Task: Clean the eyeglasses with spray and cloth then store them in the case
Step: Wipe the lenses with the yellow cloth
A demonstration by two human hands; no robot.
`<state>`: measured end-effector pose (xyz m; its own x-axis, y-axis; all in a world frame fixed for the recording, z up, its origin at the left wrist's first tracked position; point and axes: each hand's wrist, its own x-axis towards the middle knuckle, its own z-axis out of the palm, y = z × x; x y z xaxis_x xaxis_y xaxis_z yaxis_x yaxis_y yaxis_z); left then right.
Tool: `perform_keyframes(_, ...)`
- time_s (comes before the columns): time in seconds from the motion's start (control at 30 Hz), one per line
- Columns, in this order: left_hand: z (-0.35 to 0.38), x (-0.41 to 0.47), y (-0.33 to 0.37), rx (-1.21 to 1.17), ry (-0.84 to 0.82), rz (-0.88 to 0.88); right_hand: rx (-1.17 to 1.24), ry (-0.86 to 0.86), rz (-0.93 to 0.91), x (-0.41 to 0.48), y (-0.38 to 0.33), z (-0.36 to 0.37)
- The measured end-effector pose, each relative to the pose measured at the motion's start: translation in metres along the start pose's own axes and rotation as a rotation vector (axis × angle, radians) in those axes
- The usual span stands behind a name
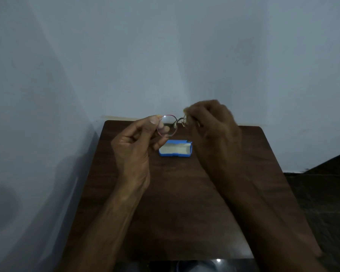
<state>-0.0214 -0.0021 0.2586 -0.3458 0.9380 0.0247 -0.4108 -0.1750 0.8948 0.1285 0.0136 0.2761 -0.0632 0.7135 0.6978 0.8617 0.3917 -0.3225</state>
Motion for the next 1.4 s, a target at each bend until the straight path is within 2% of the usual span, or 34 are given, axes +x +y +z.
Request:
perform_keyframes(0.07,-0.001,-0.001,0.0,0.006,-0.009,-0.005,0.017,-0.035,-0.03,-0.009,-0.003,-0.001)
perform_keyframes(0.2,0.002,-0.002,-0.004,-0.022,0.001,-0.049,0.041,0.046,0.071,0.001,0.012,0.001)
perform_keyframes(0.37,0.001,0.002,-0.003,-0.141,0.065,-0.124,0.009,-0.088,-0.049,-0.023,0.003,0.001)
perform_keyframes(0.5,0.002,0.002,-0.004,-0.145,0.086,-0.16,0.006,0.033,0.059,-0.005,0.02,-0.002)
perform_keyframes(0.67,0.006,0.002,-0.004,-0.162,0.092,-0.189,-0.022,-0.089,-0.056,-0.017,0.0,-0.002)
perform_keyframes(0.8,0.007,-0.002,-0.004,-0.159,0.075,-0.173,-0.03,0.032,0.116,0.002,0.015,-0.006)
perform_keyframes(0.97,0.009,-0.004,-0.002,-0.162,0.082,-0.174,-0.071,-0.119,-0.012,-0.011,-0.005,-0.008)
perform_keyframes(1.1,0.008,-0.006,-0.003,-0.146,0.061,-0.166,-0.087,-0.001,0.1,0.002,0.017,-0.015)
perform_keyframes(1.27,0.011,-0.008,-0.003,-0.163,0.075,-0.173,-0.063,-0.105,0.005,-0.013,-0.004,-0.017)
perform_keyframes(1.4,0.011,-0.009,0.0,-0.178,0.056,-0.174,-0.061,-0.016,0.088,-0.008,0.015,-0.021)
